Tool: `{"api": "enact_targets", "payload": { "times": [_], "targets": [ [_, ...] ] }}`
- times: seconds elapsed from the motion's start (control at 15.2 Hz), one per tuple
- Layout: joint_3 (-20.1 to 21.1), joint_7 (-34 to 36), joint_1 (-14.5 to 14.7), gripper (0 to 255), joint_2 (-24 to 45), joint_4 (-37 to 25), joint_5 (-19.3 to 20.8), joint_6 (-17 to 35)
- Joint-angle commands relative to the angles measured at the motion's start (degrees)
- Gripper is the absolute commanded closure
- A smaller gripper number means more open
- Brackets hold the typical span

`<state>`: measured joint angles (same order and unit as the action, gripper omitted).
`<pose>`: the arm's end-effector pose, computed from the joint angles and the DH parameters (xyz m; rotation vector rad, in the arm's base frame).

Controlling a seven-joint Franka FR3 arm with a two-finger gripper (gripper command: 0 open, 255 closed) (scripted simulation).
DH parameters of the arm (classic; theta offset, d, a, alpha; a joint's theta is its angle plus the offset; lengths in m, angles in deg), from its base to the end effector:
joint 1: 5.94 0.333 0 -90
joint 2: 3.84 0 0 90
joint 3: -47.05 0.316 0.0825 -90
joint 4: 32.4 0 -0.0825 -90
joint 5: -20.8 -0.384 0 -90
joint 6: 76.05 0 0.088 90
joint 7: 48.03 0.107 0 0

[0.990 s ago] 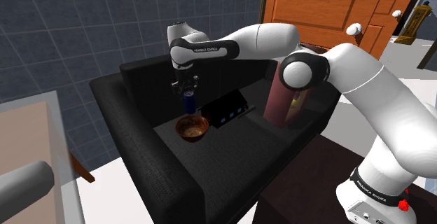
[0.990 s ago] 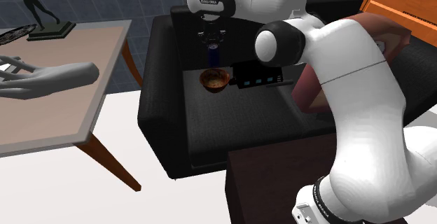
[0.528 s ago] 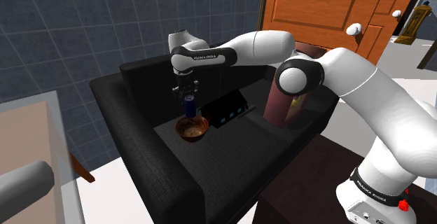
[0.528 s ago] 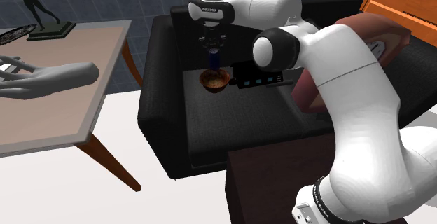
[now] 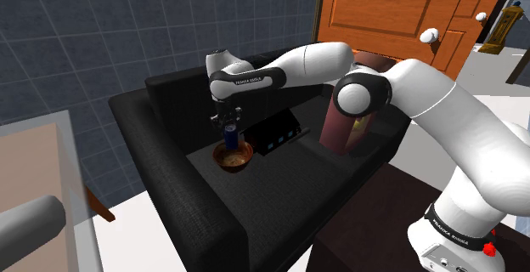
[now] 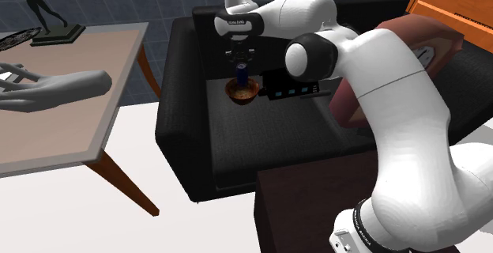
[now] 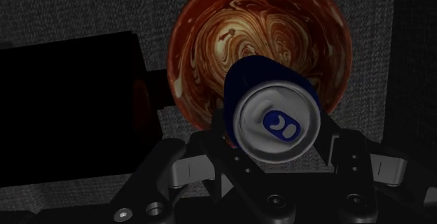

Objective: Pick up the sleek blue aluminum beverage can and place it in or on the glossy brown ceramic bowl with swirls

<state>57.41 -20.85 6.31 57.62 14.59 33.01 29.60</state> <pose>0.7573 0.2290 0.2625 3.0810 -0.1675 -0.0259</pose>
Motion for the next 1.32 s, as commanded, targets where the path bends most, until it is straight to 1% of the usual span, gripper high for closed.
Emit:
{"api": "enact_targets", "payload": {
  "times": [0.0,0.53,0.59,0.92,1.19,1.25],
  "targets": [
    [-0.08,0.02,0.06,255,1.03,-0.36,0.07,0.74],
    [-0.10,0.04,0.06,255,1.33,-0.29,0.10,1.10],
    [-0.10,0.04,0.06,0,1.33,-0.29,0.10,1.10],
    [-0.10,0.05,0.06,0,1.32,-0.28,0.10,1.11],
    [0.03,-0.47,0.73,0,0.31,-5.80,-0.23,-5.34],
    [0.03,-0.47,0.74,0,0.32,-5.81,-0.24,-5.35]
  ]
}}
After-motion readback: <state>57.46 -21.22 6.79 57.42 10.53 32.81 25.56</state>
